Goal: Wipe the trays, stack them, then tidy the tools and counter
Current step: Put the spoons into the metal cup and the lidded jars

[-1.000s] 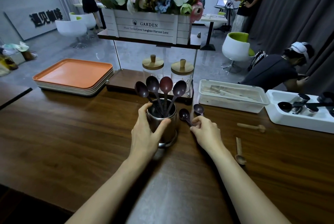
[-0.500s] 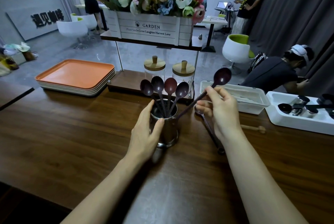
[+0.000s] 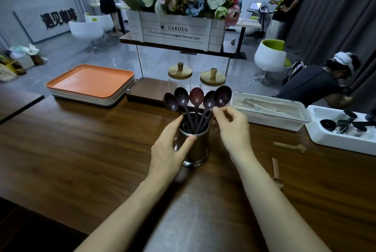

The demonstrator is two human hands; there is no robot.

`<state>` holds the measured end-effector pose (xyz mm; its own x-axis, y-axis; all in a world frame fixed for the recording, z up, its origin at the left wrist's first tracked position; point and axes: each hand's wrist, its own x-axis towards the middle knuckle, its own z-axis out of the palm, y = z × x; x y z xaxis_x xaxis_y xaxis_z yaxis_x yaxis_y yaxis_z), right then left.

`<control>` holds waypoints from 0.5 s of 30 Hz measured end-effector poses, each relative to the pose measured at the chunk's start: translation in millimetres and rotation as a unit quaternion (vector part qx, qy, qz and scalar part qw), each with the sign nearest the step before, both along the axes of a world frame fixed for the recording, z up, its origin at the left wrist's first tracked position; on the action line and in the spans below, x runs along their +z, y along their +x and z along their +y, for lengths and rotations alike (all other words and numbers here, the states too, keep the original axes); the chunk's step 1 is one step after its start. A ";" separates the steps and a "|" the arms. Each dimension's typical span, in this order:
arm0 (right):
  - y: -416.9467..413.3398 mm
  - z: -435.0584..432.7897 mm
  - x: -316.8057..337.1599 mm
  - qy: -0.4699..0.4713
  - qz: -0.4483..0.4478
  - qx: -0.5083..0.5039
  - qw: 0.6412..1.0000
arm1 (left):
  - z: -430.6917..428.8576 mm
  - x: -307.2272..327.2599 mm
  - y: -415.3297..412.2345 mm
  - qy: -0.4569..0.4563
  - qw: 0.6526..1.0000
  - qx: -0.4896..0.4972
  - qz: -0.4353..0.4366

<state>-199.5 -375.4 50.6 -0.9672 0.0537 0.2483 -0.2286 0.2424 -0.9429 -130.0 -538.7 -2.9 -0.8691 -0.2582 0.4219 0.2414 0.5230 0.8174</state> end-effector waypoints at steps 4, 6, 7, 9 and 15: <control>0.2 0.3 -7.9 0.030 0.009 -0.005 0.999 | 1.0 -1.1 -2.2 -0.015 1.000 0.009 0.006; -2.2 2.9 -10.3 0.032 0.007 -0.001 0.999 | 1.3 -1.0 -2.5 -0.015 1.000 0.010 0.006; -3.6 4.5 -10.7 0.036 0.007 0.004 0.999 | 1.3 -1.0 -2.7 -0.014 1.000 0.009 0.006; -6.5 7.4 -10.1 0.049 0.006 0.013 0.999 | 2.0 -1.2 -3.0 -0.013 1.000 0.012 0.007; -11.2 17.5 -21.7 0.102 -0.003 -0.009 0.995 | 6.1 -5.9 -6.5 -0.013 0.999 0.029 0.008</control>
